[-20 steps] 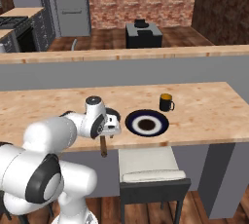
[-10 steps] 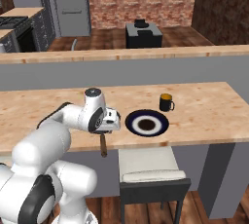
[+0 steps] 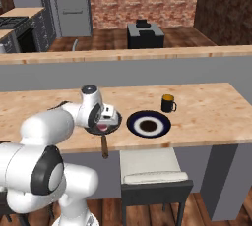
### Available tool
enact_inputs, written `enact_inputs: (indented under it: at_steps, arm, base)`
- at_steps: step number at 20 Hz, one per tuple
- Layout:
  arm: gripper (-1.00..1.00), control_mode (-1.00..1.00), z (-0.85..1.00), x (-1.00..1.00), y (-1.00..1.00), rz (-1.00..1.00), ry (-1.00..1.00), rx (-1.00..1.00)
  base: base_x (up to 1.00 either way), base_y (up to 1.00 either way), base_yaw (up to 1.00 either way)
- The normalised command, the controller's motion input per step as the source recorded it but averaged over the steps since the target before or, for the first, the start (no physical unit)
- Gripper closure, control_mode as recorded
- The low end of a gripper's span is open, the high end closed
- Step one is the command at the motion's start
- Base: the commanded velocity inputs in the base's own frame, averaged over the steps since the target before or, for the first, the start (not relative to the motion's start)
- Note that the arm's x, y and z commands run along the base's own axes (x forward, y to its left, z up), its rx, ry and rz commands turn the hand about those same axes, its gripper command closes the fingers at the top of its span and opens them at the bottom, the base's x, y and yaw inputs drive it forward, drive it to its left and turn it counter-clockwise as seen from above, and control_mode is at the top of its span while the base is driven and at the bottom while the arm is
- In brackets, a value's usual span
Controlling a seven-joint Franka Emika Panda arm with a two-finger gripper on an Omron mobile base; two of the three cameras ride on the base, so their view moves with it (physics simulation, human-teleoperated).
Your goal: Pick up the pan with the steak in it and place it on the dining table. Then place the steak on the plate.
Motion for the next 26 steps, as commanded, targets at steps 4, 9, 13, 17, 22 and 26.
enact_inputs:
  at_steps: [4, 9, 13, 17, 22, 26]
  arm:
    - [-1.0, -1.0, 0.0, 0.72, 0.24, -0.05, 0.01, -0.03]
    - [-1.0, -1.0, 0.0, 0.65, 0.11, -0.02, 0.03, -0.01]
    - [-1.0, -1.0, -0.03, 0.19, 0.0, 0.0, 0.01, 0.0]
    - [-1.0, -1.0, 0.0, 0.0, 0.0, 0.0, 0.0, 0.0]
    - [-1.0, -1.0, -0.1, 0.0, 0.0, 0.02, 0.01, 0.0]
    - [-1.0, -1.0, -0.15, 0.0, 0.0, 0.08, 0.02, 0.0]
  base:
    - [0.0, 0.0, 0.0]
    - [0.0, 0.0, 0.0]
    - [0.0, 0.0, 0.0]
    - [0.0, 0.0, 0.0]
    - [0.0, 0.0, 0.0]
    - [0.0, 0.0, 0.0]
